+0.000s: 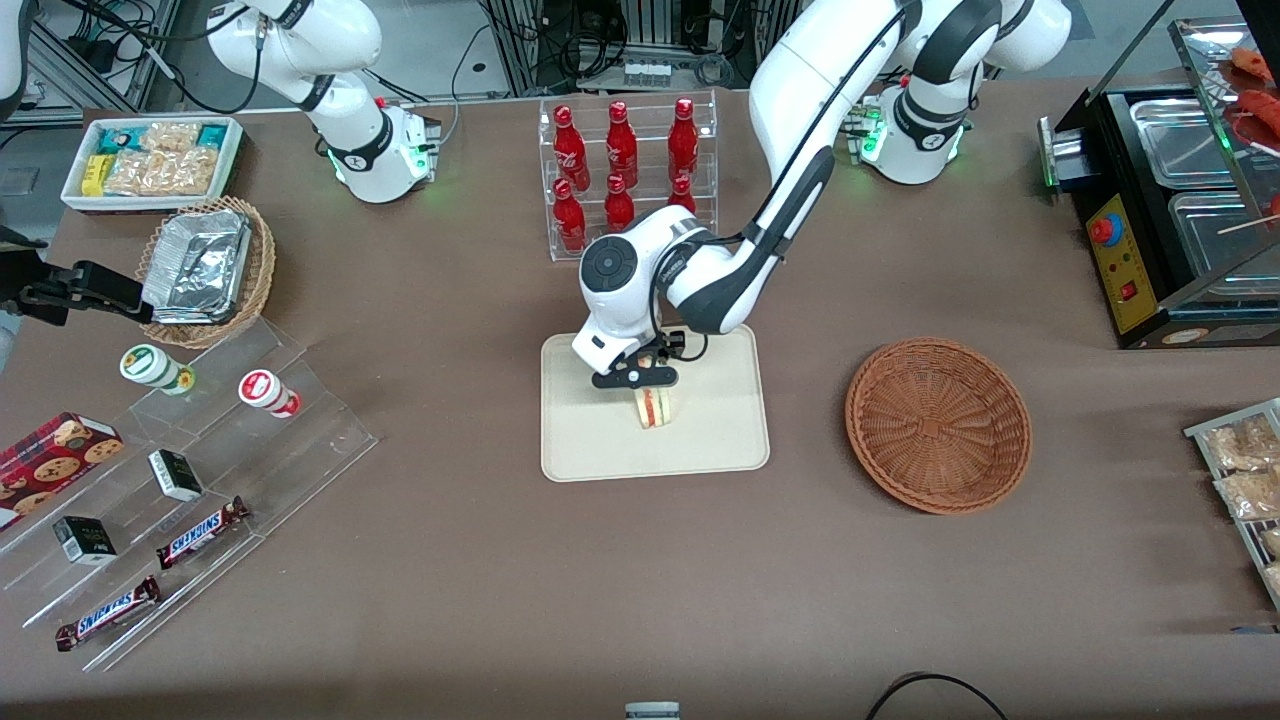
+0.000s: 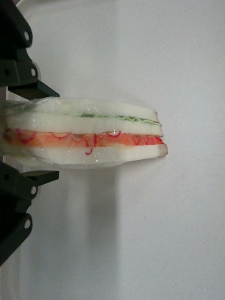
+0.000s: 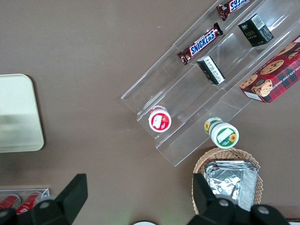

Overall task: Place sandwich from basket to tray
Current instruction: 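Lower the sandwich onto the tray and open the left gripper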

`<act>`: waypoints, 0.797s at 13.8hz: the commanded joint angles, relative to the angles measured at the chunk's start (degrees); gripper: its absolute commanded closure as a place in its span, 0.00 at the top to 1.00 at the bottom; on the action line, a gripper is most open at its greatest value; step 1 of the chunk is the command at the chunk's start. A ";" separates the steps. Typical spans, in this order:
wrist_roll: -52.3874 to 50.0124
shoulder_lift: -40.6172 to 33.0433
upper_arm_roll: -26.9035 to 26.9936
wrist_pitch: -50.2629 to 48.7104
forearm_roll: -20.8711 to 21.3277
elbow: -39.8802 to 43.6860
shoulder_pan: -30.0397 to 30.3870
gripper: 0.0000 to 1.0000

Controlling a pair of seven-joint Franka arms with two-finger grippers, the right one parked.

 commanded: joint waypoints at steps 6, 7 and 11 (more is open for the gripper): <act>-5.01 -12.86 2.27 -11.27 -0.15 1.17 3.23 1.00; -4.57 -15.41 2.27 -13.37 -0.23 1.08 5.16 1.00; -2.65 -23.77 2.19 -22.16 -0.23 0.82 12.36 1.00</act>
